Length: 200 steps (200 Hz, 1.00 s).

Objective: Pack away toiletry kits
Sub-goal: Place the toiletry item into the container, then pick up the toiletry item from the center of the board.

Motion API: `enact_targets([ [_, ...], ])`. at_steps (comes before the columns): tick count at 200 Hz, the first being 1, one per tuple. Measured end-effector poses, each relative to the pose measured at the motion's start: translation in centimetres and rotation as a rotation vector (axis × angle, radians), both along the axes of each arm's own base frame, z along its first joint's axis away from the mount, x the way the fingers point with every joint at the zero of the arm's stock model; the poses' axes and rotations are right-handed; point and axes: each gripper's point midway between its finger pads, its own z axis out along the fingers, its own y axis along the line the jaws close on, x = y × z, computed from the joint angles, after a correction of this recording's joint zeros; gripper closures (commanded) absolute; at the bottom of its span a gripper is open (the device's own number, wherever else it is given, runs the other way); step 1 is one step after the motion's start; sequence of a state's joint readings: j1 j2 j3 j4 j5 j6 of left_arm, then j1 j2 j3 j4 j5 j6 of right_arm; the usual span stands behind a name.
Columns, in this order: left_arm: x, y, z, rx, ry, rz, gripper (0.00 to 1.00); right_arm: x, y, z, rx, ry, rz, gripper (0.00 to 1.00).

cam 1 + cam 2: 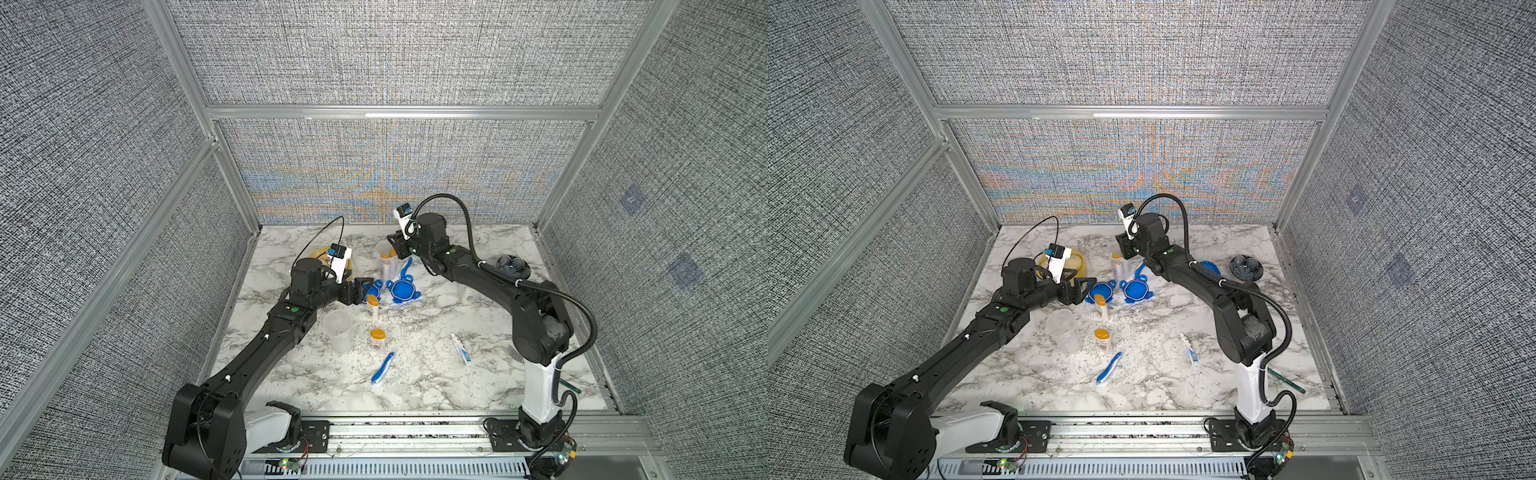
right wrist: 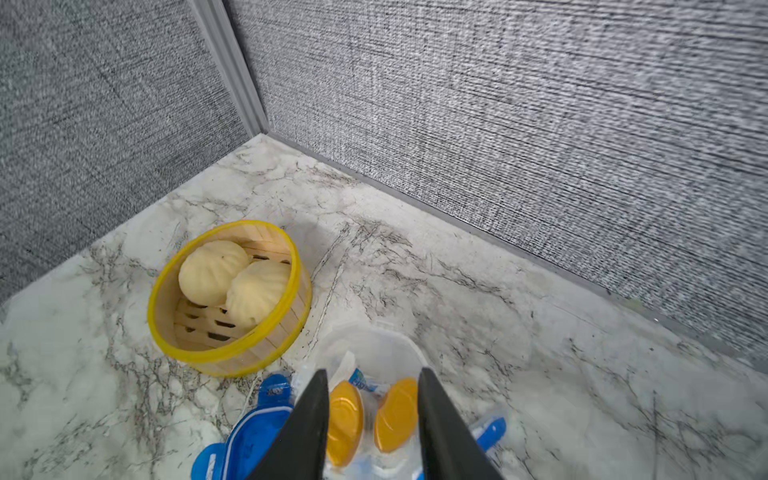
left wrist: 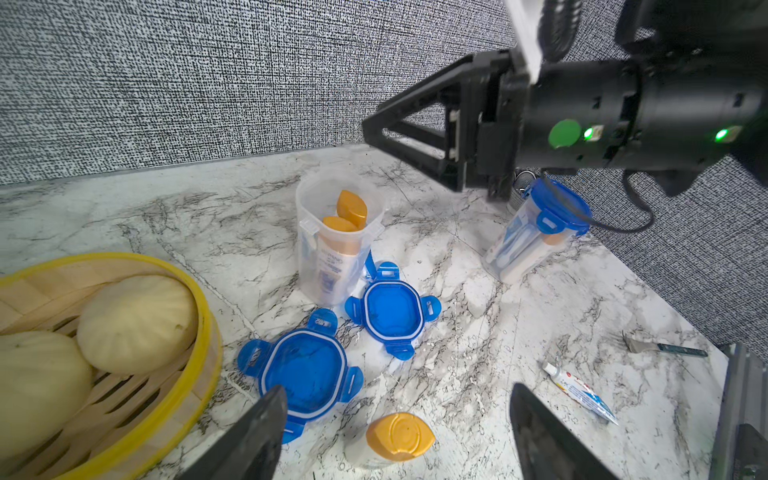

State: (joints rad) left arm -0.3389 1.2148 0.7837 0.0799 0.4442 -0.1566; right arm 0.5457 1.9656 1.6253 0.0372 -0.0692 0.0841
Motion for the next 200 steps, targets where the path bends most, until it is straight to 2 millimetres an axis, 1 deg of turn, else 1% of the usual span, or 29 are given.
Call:
enact_targets([
  [12,0.2,-0.1,0.2,0.0,-0.001,0.0,0.17,0.9,-2.1,0.9,0.04,0.048,-0.081,0.54],
  [19,0.5,-0.2,0.2,0.0,0.0,0.0,0.17,1.7,-3.7,1.1,0.069,0.089,-0.138,0.53],
  [30,1.0,-0.4,0.1,0.002,0.009,0.001,0.17,3.1,-6.1,1.0,0.116,0.164,-0.225,0.52],
  [38,1.6,-0.5,-0.1,0.003,0.022,0.003,0.17,4.1,-7.7,0.6,0.149,0.218,-0.281,0.5],
  [44,2.1,-0.6,-0.3,0.003,0.033,0.011,0.17,4.8,-8.7,-0.1,0.169,0.267,-0.319,0.5],
  [49,2.6,-0.7,-0.4,0.002,0.043,0.02,0.17,5.2,-9.3,-0.8,0.181,0.306,-0.346,0.49],
  [57,3.4,-0.8,-0.7,0.001,0.061,0.035,0.16,5.8,-9.7,-2.0,0.187,0.364,-0.37,0.49],
  [80,5.5,-1.3,-1.4,0.007,0.091,0.067,0.16,6.4,-8.7,-5.6,0.188,0.511,-0.379,0.49],
  [90,6.5,-1.6,-1.6,0.011,0.099,0.074,0.16,6.6,-8.2,-6.9,0.192,0.557,-0.379,0.48],
  [115,8.9,-1.8,-2.6,0.034,0.128,0.116,0.23,6.7,-7.6,-9.6,0.197,0.646,-0.385,0.49],
  [126,9.9,-2.0,-2.9,0.043,0.134,0.125,0.26,6.8,-7.4,-10.3,0.198,0.665,-0.387,0.49],
  [152,11.6,-2.2,-3.2,0.064,0.14,0.154,0.27,7.1,-7.0,-11.1,0.209,0.694,-0.391,0.51],
  [185,12.6,-2.6,-3.3,0.075,0.142,0.152,0.27,7.1,-5.8,-12.2,0.211,0.713,-0.395,0.51],
  [200,12.7,-2.8,-3.3,0.078,0.143,0.146,0.27,7.0,-5.5,-13.0,0.195,0.722,-0.41,0.48],
])
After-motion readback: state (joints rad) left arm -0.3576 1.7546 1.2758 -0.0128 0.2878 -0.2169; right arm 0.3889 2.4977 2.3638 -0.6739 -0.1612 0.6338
